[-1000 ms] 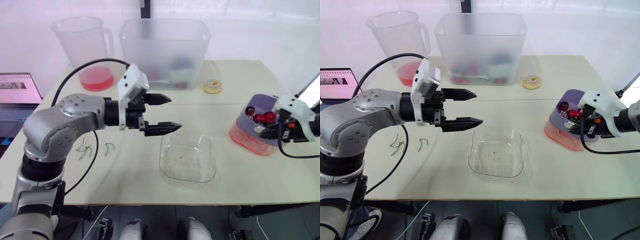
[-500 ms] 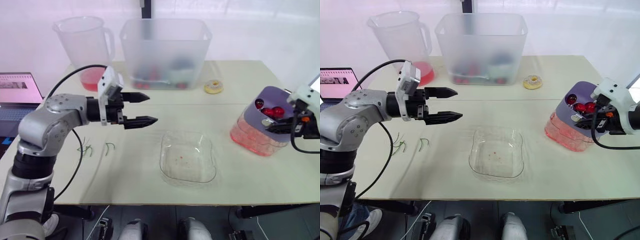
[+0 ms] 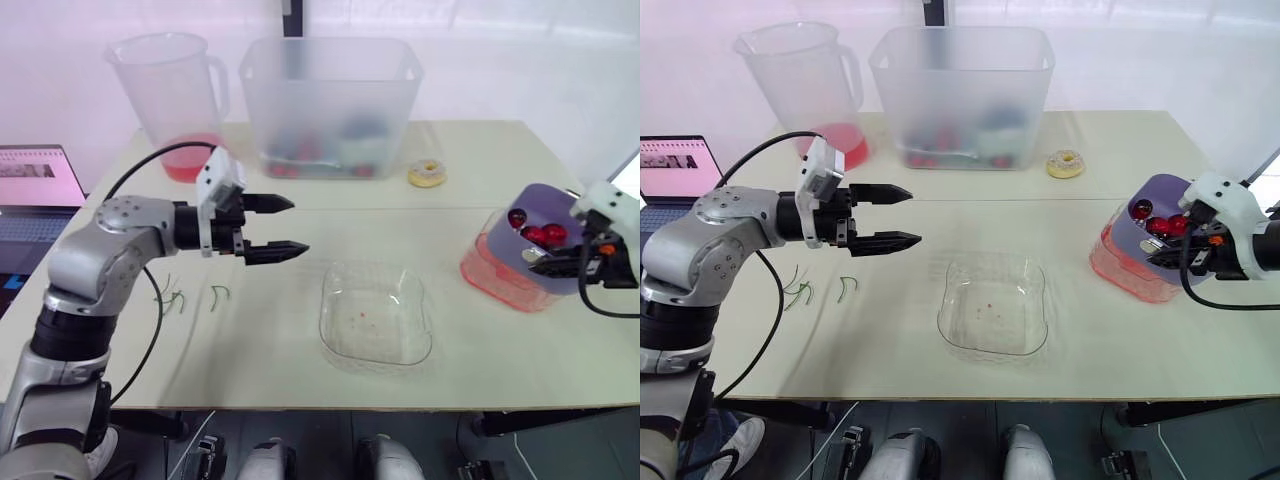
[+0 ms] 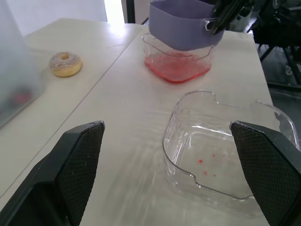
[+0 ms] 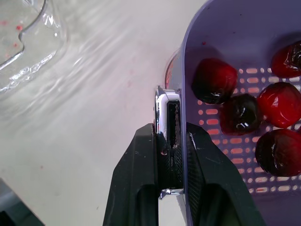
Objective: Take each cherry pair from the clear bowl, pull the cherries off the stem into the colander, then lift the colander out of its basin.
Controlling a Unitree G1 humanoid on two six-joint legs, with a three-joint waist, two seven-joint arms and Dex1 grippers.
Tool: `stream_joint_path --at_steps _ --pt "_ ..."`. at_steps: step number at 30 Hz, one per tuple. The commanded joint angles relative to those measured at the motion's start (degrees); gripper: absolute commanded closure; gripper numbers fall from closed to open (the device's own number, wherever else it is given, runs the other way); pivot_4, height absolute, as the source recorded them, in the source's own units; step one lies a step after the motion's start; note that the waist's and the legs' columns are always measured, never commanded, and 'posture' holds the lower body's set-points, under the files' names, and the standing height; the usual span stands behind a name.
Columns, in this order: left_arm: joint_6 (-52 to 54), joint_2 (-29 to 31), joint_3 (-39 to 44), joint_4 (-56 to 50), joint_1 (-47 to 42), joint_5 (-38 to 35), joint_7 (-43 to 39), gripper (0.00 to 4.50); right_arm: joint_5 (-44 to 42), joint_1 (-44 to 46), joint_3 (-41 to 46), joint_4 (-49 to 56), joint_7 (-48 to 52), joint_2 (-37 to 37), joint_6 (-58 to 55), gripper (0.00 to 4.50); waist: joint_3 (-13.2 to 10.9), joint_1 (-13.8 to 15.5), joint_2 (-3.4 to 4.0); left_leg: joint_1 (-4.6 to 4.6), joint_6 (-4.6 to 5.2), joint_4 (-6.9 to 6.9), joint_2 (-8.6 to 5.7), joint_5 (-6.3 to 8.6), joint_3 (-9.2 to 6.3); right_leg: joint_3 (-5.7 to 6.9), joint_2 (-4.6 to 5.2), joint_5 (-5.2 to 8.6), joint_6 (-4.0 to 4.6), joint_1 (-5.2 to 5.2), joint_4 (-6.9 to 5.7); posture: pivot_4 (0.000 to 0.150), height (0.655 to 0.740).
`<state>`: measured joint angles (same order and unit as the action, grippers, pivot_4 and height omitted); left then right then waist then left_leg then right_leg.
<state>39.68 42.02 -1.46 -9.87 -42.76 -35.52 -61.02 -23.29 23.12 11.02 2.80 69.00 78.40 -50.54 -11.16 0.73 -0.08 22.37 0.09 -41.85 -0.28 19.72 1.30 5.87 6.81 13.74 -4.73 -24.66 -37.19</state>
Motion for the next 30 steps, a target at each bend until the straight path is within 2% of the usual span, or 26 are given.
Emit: stream_joint_path --at_steps 1,10,14,16,20,23,30 --pt "-0.7 0.2 0.6 -1.4 0.2 0.3 -0.3 0.00 0.4 0.3 0.6 0.9 1.2 2.4 1.9 4.28 0.0 0.0 0.00 0.00 0.00 0.00 0.01 0.00 -0.01 0.00 -0.01 0.00 0.00 0.00 0.00 0.150 0.6886" --pt "0.8 1.5 2.0 -2.5 1.4 -0.1 0.8 0.00 1.4 4.3 -3.0 -1.4 0.7 2.1 3.3 4.28 0.0 0.0 0.00 0.00 0.00 0.00 0.00 0.00 0.00 0.00 0.01 0.00 0.00 -0.01 0.00 0.150 0.6886" --pt "1.5 1.7 3.1 -3.3 2.4 0.3 2.8 0.00 4.2 10.0 -8.7 -2.2 2.6 2.0 6.6 4.28 0.0 0.0 0.00 0.01 0.00 0.00 0.00 0.00 -0.01 0.00 0.00 0.00 0.00 -0.03 0.00 0.150 0.6886" --pt "1.9 1.9 3.7 -4.4 3.5 0.2 4.0 0.00 7.1 16.0 -13.4 -3.7 4.4 0.4 9.1 4.28 0.0 -0.1 0.01 0.01 0.00 0.00 0.00 0.00 -0.01 -0.01 0.00 0.00 0.00 -0.03 0.00 0.150 0.6886" --pt "3.2 2.0 5.7 -7.1 6.0 -1.0 6.6 0.00 12.5 30.4 -22.7 -9.2 8.6 -7.5 12.7 4.28 0.0 -0.6 0.01 0.02 0.00 0.03 0.01 0.00 0.00 -0.05 -0.02 0.00 0.00 -0.08 0.00 0.150 0.6886" --pt "3.8 2.3 6.7 -8.9 7.7 -1.2 8.4 0.00 17.2 37.0 -28.3 -15.7 11.4 -14.0 17.9 4.28 0.0 -0.8 0.01 0.02 0.00 0.06 0.02 0.00 0.00 -0.05 -0.03 0.00 0.00 -0.10 0.00 0.150 0.6886" --pt "7.5 3.3 9.6 -13.9 11.2 -2.2 13.7 0.00 23.4 43.7 -34.2 -30.5 12.3 -29.1 29.9 4.28 0.0 -0.3 0.00 0.08 0.00 0.01 -0.01 0.00 0.00 -0.01 0.00 0.00 0.01 -0.12 -0.01 0.150 0.6886"
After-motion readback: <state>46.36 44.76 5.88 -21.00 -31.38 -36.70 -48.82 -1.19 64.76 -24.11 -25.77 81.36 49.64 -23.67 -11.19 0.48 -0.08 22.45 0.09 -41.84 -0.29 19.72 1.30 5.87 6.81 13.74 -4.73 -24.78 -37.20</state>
